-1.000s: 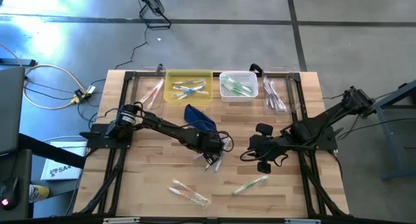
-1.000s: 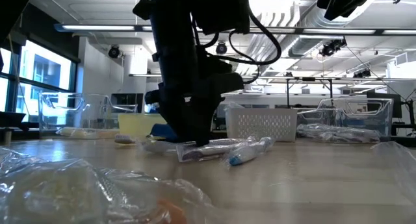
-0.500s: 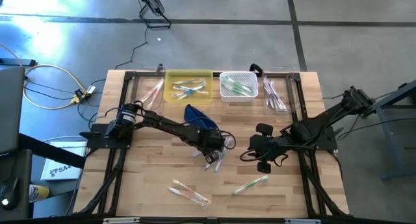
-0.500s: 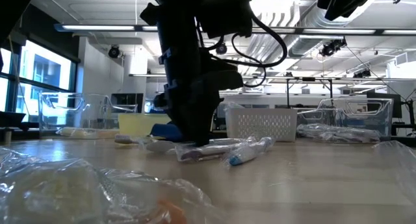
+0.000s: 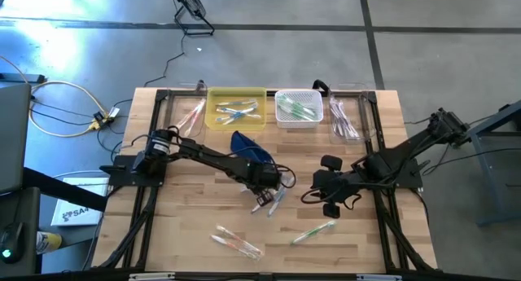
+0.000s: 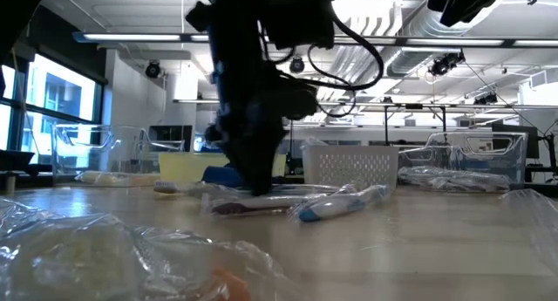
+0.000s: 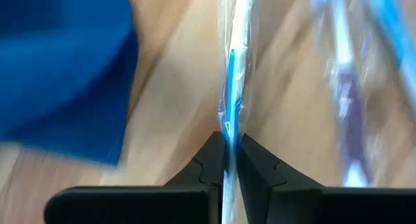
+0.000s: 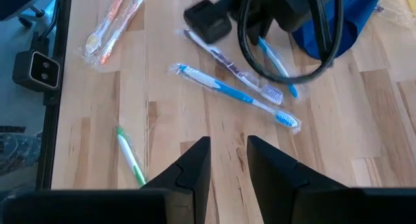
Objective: Pick & Place Toothbrushes
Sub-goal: Put the blue toothbrush into the yellow bin
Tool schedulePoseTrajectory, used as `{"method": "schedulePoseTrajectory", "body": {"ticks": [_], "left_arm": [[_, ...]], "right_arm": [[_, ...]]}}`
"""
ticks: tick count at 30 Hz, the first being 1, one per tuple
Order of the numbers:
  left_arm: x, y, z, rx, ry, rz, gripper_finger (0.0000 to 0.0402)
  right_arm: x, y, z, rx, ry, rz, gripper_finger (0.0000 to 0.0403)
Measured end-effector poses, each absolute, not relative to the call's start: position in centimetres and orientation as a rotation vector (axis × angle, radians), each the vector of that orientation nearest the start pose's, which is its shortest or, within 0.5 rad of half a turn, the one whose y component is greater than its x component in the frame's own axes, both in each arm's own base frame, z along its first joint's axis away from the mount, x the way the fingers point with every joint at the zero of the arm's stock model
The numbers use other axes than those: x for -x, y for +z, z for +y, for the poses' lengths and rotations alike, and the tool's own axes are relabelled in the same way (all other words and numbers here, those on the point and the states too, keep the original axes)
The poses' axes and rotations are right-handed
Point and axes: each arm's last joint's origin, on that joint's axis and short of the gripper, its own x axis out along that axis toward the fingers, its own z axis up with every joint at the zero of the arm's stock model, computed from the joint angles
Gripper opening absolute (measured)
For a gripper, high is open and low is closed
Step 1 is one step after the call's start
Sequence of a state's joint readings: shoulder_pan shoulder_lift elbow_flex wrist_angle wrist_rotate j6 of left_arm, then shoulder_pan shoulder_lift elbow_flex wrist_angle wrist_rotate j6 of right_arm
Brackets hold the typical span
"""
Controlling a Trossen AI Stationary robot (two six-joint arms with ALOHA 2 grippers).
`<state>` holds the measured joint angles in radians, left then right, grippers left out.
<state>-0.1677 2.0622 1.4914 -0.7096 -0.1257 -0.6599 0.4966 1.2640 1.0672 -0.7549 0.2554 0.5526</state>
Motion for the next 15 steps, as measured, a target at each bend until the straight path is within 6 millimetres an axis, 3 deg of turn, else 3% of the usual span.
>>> {"method": "schedulePoseTrajectory", "body": {"ticks": [11,15], "left_arm": [[-38.7,23.5,-6.0,0.268,0.286,1.049,0.0011],[-37.4,26.1,-4.9,0.198,0.296,1.011,0.0011]], "right_arm": [[-21.8,28.8,11.7,-0.145,-0.008,0.916,0.0094],[-21.8,28.8,11.7,-0.138,-0.009,0.914,0.0094]]}}
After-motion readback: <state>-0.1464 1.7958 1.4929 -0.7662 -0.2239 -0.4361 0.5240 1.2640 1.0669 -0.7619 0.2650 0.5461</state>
